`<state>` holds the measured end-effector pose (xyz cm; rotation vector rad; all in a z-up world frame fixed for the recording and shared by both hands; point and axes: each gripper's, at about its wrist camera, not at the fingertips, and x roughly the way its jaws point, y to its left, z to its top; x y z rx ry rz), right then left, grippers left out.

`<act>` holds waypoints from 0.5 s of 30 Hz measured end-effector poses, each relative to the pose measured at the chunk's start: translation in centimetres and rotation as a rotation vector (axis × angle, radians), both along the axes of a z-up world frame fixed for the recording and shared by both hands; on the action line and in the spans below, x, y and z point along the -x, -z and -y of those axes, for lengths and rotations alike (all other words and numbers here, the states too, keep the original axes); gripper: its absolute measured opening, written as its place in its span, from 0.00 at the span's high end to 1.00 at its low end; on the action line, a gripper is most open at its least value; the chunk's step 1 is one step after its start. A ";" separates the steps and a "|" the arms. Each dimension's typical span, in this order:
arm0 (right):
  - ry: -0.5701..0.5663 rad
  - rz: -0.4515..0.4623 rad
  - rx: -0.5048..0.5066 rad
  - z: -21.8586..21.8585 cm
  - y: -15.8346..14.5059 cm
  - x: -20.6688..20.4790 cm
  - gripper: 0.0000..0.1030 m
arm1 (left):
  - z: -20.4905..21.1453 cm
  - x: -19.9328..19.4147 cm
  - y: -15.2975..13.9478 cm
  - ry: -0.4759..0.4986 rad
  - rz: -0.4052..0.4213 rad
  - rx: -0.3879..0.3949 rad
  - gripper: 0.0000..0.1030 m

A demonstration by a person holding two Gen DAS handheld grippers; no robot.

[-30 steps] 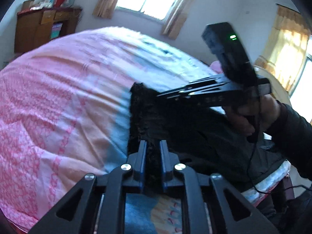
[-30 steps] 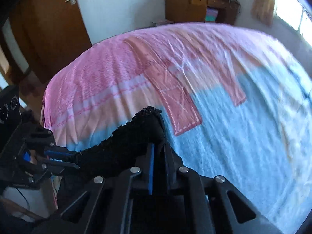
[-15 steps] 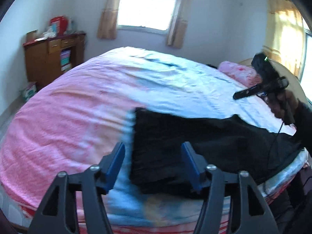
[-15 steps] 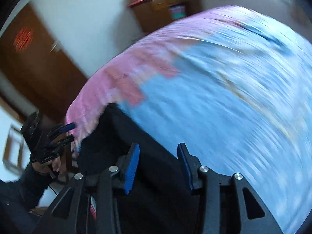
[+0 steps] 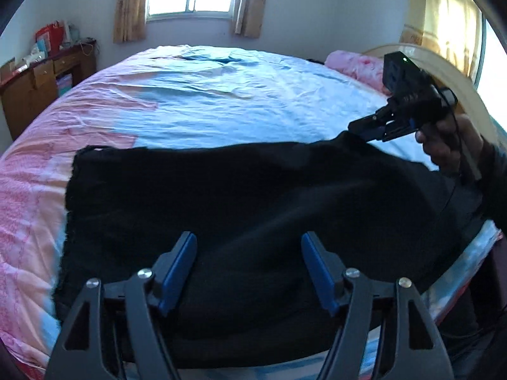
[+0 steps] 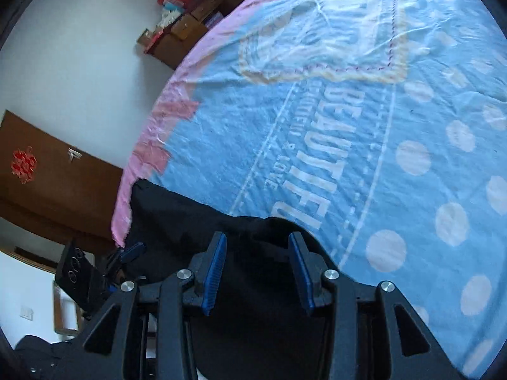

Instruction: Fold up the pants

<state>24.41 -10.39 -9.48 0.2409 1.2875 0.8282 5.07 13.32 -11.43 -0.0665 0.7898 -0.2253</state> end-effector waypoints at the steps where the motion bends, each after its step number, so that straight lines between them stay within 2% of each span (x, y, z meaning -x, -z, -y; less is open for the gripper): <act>1: -0.010 -0.015 -0.006 -0.2 0.5 -0.2 0.58 | -0.1 0.1 0.2 0.003 -0.003 -0.008 0.30; 3: -0.025 -0.029 0.018 -0.9 1.7 -0.5 0.59 | -0.1 0.2 0.4 0.018 0.006 -0.017 0.29; 4: -0.022 -0.023 0.017 -1.1 2.0 -0.6 0.73 | -0.1 0.2 0.5 0.024 0.009 -0.037 0.28; 5: -0.015 -0.018 0.008 -1.1 1.9 -0.8 0.81 | 0.0 0.1 0.6 0.026 0.009 -0.043 0.27; 7: 0.034 -0.004 -0.053 -0.3 1.2 -1.4 0.90 | 0.1 0.1 0.7 0.036 0.009 -0.050 0.25; 9: 0.075 -0.001 -0.111 0.7 0.8 -2.0 0.91 | 0.3 -0.1 0.9 0.044 0.009 -0.058 0.24; 13: 0.047 -0.050 -0.039 0.3 2.7 -2.6 0.90 | 0.7 -0.2 0.6 0.047 0.002 -0.072 0.21; 15: 0.081 -0.036 -0.048 1.2 2.1 -2.4 0.76 | 0.9 -0.1 0.0 0.034 0.007 -0.088 0.21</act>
